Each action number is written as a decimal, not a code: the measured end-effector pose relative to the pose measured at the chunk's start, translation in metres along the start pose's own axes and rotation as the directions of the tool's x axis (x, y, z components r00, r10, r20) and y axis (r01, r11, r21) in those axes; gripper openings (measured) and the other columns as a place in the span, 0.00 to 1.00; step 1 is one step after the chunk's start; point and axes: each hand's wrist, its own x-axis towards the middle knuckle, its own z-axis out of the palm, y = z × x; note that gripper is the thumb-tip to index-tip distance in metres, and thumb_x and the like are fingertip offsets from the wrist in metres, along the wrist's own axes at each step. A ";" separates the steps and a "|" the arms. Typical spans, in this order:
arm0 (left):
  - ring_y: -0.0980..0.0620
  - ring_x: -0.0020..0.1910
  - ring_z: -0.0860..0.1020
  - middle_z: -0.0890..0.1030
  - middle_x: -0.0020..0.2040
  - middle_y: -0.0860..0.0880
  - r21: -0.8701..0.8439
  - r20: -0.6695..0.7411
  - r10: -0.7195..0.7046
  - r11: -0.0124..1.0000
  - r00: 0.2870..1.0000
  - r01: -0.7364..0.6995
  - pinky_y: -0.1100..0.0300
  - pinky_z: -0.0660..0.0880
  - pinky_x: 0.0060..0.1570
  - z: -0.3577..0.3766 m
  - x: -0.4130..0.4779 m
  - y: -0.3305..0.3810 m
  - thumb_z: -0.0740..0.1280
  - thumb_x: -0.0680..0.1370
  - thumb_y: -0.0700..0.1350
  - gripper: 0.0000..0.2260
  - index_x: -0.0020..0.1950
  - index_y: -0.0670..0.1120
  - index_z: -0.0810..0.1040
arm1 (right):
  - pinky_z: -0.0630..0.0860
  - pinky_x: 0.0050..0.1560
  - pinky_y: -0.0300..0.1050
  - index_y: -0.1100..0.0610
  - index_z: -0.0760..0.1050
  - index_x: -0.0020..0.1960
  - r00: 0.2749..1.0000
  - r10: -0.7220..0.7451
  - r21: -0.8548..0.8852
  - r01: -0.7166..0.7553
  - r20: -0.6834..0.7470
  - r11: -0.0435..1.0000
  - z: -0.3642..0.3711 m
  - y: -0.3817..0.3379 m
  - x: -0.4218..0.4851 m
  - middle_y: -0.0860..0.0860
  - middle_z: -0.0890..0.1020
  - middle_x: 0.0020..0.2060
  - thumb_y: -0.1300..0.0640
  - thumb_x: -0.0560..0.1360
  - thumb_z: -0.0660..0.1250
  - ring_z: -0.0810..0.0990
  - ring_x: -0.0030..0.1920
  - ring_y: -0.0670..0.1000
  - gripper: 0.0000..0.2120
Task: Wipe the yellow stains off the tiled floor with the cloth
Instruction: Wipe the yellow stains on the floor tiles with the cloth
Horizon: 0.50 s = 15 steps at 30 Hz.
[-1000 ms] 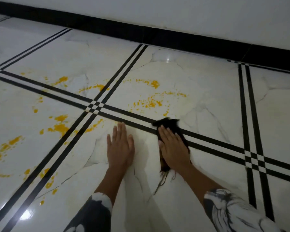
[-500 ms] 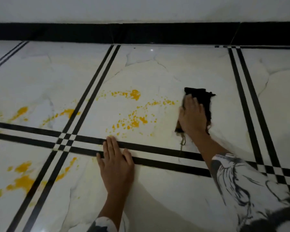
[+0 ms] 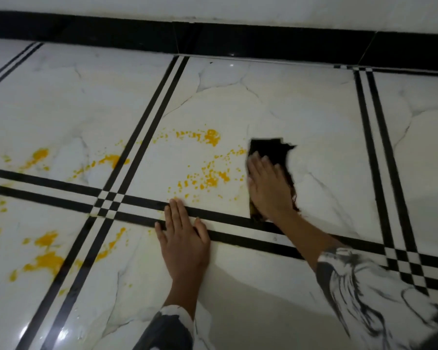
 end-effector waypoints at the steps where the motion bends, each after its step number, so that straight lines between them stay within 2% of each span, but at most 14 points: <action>1: 0.51 0.77 0.50 0.53 0.78 0.47 -0.003 0.007 -0.003 1.000 1.000 0.003 0.49 0.43 0.74 0.000 -0.002 0.000 0.39 0.76 0.56 0.31 0.77 0.44 0.48 | 0.63 0.69 0.51 0.55 0.63 0.72 0.995 -0.100 -0.003 0.100 0.011 0.995 -0.001 -0.001 -0.011 0.50 0.67 0.72 0.47 0.80 0.41 0.67 0.71 0.51 0.26; 3: 0.51 0.77 0.49 0.52 0.78 0.47 -0.013 0.010 0.009 1.000 1.000 -0.009 0.48 0.43 0.75 -0.003 -0.002 0.002 0.38 0.76 0.56 0.31 0.77 0.44 0.47 | 0.54 0.73 0.47 0.53 0.55 0.75 0.965 -0.216 0.005 0.218 0.148 0.976 -0.010 0.006 -0.012 0.48 0.59 0.75 0.41 0.77 0.30 0.58 0.75 0.49 0.33; 4: 0.51 0.77 0.48 0.52 0.78 0.47 -0.016 0.005 0.013 1.000 1.000 -0.013 0.49 0.43 0.75 -0.004 -0.001 0.003 0.38 0.76 0.56 0.31 0.77 0.44 0.47 | 0.50 0.74 0.47 0.52 0.51 0.76 0.970 -0.195 0.019 0.194 0.144 0.981 -0.012 0.014 -0.002 0.48 0.54 0.76 0.40 0.76 0.28 0.54 0.76 0.49 0.34; 6: 0.51 0.77 0.49 0.52 0.78 0.47 -0.015 -0.006 0.013 1.000 1.000 -0.013 0.50 0.41 0.74 -0.005 0.001 0.004 0.39 0.76 0.56 0.31 0.77 0.44 0.48 | 0.48 0.74 0.48 0.53 0.48 0.76 0.998 -0.030 -0.006 0.030 0.048 1.000 -0.011 0.025 0.028 0.50 0.51 0.77 0.43 0.78 0.33 0.50 0.77 0.51 0.30; 8: 0.50 0.77 0.49 0.53 0.78 0.47 0.001 -0.017 0.018 1.000 1.000 -0.018 0.50 0.41 0.73 -0.003 0.001 0.004 0.40 0.76 0.55 0.31 0.77 0.44 0.48 | 0.46 0.74 0.50 0.54 0.46 0.77 0.989 0.144 0.005 -0.144 0.019 0.990 -0.007 0.029 0.048 0.52 0.49 0.77 0.48 0.81 0.42 0.48 0.77 0.52 0.25; 10: 0.50 0.77 0.50 0.53 0.78 0.47 -0.004 -0.009 0.010 1.000 1.000 -0.010 0.49 0.42 0.74 0.000 0.002 0.003 0.41 0.77 0.55 0.30 0.77 0.44 0.49 | 0.44 0.75 0.50 0.56 0.45 0.77 0.977 0.209 0.030 -0.210 0.034 0.977 -0.002 0.017 0.046 0.52 0.48 0.77 0.50 0.82 0.44 0.47 0.77 0.52 0.26; 12: 0.49 0.77 0.51 0.54 0.77 0.46 -0.006 0.007 0.006 1.000 1.000 -0.006 0.48 0.43 0.74 0.000 0.001 0.005 0.42 0.77 0.54 0.30 0.77 0.43 0.50 | 0.45 0.75 0.49 0.56 0.46 0.77 0.989 0.141 0.013 -0.142 0.040 0.990 0.002 0.000 0.023 0.51 0.49 0.77 0.49 0.81 0.41 0.48 0.77 0.52 0.26; 15: 0.48 0.77 0.52 0.55 0.77 0.46 -0.007 0.027 -0.003 1.000 1.000 0.004 0.47 0.44 0.74 -0.005 0.000 0.006 0.42 0.76 0.54 0.30 0.77 0.43 0.51 | 0.46 0.74 0.47 0.54 0.47 0.77 0.992 -0.071 -0.007 0.073 0.108 0.997 -0.001 -0.013 -0.009 0.48 0.52 0.77 0.44 0.75 0.32 0.50 0.77 0.49 0.32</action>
